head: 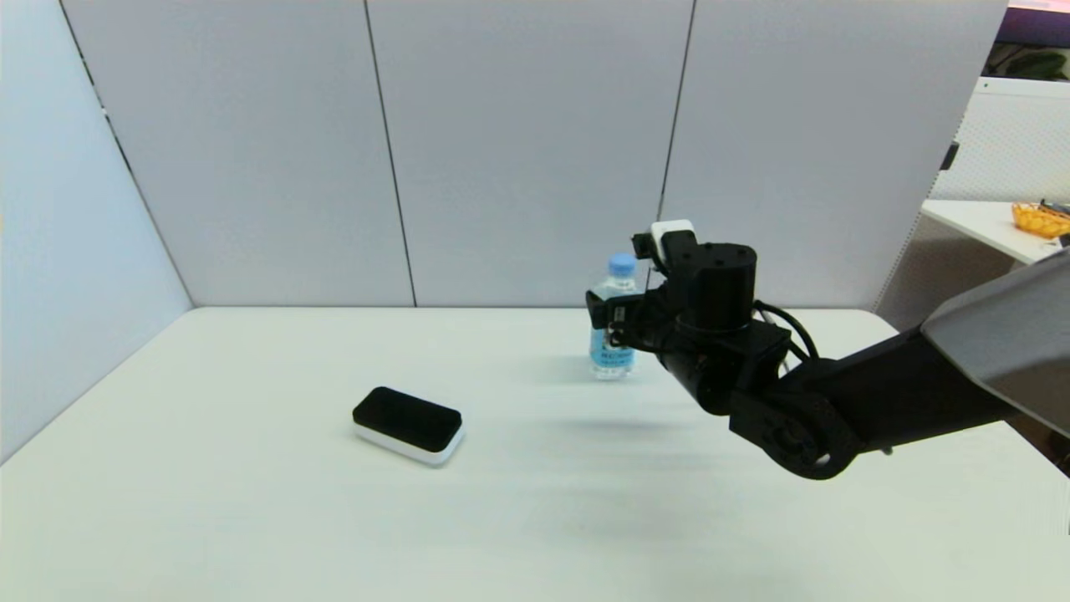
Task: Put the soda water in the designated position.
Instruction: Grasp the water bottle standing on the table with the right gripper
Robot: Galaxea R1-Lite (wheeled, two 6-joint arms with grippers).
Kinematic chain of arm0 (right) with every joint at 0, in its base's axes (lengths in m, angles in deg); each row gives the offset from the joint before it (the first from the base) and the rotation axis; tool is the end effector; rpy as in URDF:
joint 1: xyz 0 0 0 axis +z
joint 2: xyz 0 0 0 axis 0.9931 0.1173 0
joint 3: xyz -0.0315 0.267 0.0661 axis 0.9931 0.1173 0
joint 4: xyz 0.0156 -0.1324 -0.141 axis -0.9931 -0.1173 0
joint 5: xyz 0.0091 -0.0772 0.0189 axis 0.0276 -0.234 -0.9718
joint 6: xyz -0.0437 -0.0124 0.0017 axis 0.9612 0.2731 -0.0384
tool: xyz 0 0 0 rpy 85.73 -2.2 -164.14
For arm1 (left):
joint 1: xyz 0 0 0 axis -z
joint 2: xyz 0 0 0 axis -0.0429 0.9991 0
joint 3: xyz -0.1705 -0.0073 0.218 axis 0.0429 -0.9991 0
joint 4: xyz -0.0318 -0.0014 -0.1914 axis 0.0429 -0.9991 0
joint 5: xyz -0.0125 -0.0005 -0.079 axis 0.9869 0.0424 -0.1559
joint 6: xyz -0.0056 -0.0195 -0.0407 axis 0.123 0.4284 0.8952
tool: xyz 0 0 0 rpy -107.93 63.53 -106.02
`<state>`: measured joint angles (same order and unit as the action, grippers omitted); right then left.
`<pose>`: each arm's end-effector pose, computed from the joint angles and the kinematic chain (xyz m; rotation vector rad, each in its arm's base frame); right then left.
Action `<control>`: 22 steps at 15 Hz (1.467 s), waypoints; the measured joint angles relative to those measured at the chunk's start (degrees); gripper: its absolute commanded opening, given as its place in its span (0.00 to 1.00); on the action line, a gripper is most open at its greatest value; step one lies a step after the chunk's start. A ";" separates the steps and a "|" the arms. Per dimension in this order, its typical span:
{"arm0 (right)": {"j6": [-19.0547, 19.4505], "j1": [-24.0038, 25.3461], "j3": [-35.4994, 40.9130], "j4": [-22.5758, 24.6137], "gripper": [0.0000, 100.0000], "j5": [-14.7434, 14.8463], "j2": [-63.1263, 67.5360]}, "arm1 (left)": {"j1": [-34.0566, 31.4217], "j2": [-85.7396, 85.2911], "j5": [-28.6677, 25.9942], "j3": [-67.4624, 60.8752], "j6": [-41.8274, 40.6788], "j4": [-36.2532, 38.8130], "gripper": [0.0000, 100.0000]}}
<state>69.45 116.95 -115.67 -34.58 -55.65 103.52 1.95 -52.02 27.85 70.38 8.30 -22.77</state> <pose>0.3492 0.2097 0.1176 -0.0262 0.1378 0.1485 0.0272 0.0025 0.0767 -0.1007 -0.0145 0.0578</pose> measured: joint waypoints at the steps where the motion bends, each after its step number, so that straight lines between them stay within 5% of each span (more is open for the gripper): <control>1: -0.11 -0.09 -0.22 0.10 1.00 0.05 0.39 | 0.00 0.00 -0.01 0.00 0.00 -0.02 1.00; 22: -0.11 -2.13 -7.35 0.00 1.00 0.00 7.91 | 0.00 0.00 0.02 0.00 -0.02 0.00 1.00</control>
<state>69.34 114.82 -123.02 -34.58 -55.65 111.44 1.95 -52.02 27.87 70.38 8.27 -22.77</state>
